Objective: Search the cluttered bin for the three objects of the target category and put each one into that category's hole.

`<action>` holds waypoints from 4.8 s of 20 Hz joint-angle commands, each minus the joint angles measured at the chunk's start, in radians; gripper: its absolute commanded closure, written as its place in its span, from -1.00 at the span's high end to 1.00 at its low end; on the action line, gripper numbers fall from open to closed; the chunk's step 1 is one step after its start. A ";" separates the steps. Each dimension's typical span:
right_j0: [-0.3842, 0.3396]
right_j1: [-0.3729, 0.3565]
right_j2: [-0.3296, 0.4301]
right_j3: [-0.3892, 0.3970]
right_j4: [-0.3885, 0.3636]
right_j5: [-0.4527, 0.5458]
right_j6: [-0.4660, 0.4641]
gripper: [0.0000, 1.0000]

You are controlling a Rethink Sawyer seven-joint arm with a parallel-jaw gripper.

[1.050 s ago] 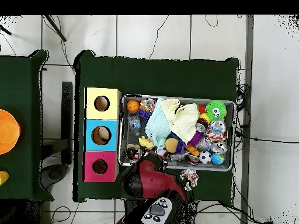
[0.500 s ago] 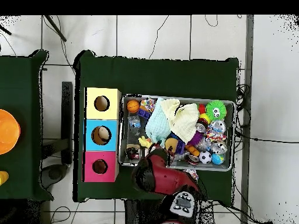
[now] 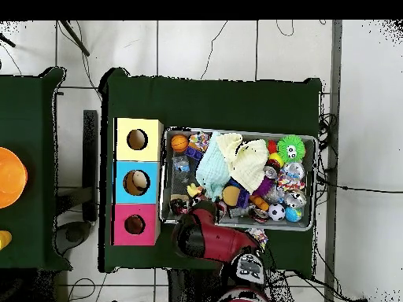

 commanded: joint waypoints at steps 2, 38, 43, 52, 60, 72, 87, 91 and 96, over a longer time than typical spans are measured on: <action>0.041 -0.061 0.105 0.039 0.107 0.028 0.246 1.00; 0.065 0.117 0.098 -0.001 0.133 -0.170 0.218 1.00; 0.008 0.134 0.139 -0.013 0.089 -0.160 0.206 1.00; -0.006 0.150 0.149 -0.024 0.074 -0.196 0.186 1.00; -0.014 0.151 0.148 -0.031 0.072 -0.184 0.169 1.00; -0.023 0.147 0.157 -0.038 0.056 -0.130 0.135 -1.00; -0.017 0.132 0.148 -0.035 0.073 -0.098 0.131 -1.00; 0.003 0.045 0.126 -0.021 0.094 -0.004 0.105 -1.00; 0.085 -0.099 0.032 -0.054 0.138 0.243 0.042 -1.00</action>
